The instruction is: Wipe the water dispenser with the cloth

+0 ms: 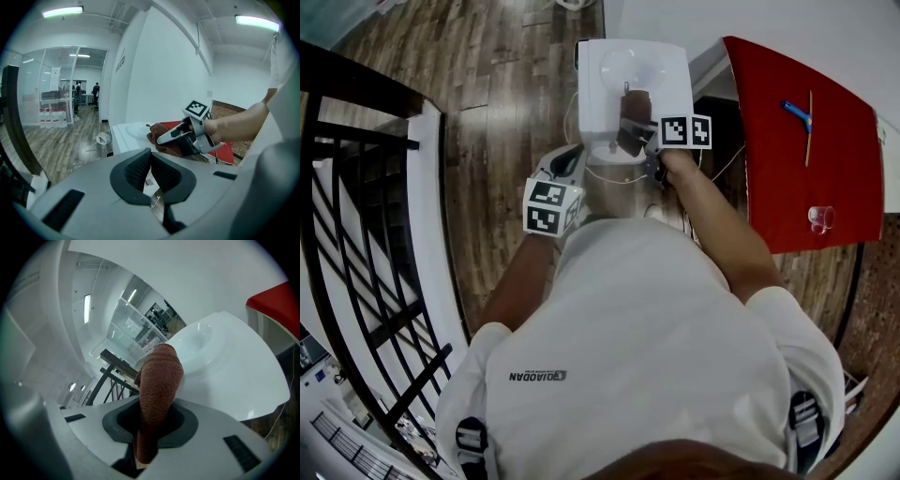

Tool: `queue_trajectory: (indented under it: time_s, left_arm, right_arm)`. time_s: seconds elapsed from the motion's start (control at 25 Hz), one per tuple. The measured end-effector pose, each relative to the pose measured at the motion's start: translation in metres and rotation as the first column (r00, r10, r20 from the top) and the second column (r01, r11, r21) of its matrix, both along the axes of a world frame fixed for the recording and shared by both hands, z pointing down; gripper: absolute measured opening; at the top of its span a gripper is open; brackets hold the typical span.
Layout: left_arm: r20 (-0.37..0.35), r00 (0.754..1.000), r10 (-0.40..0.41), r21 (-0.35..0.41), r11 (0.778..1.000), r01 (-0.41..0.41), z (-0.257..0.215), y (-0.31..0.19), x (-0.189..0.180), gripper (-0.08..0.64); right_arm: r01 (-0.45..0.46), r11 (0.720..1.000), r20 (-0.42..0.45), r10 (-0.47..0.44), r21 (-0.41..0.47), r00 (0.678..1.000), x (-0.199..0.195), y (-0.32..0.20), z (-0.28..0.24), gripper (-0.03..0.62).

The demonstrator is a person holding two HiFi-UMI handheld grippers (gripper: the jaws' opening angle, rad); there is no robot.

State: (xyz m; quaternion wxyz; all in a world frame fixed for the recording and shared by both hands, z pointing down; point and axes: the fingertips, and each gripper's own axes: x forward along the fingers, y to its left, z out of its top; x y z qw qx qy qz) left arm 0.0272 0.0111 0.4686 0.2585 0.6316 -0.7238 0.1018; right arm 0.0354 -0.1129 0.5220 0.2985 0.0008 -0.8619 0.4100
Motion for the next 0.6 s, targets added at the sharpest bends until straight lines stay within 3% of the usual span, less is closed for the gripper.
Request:
queue_trajectory:
  time_s: [0.6]
  left_arm:
    - [0.011,0.997,0.073,-0.008,0.997,-0.073,-0.001,-0.036,0.029,0.0]
  right_arm:
    - [-0.148,0.989,-0.037,0.148,0.016,0.988,0.065,-0.07,0.008,0.071]
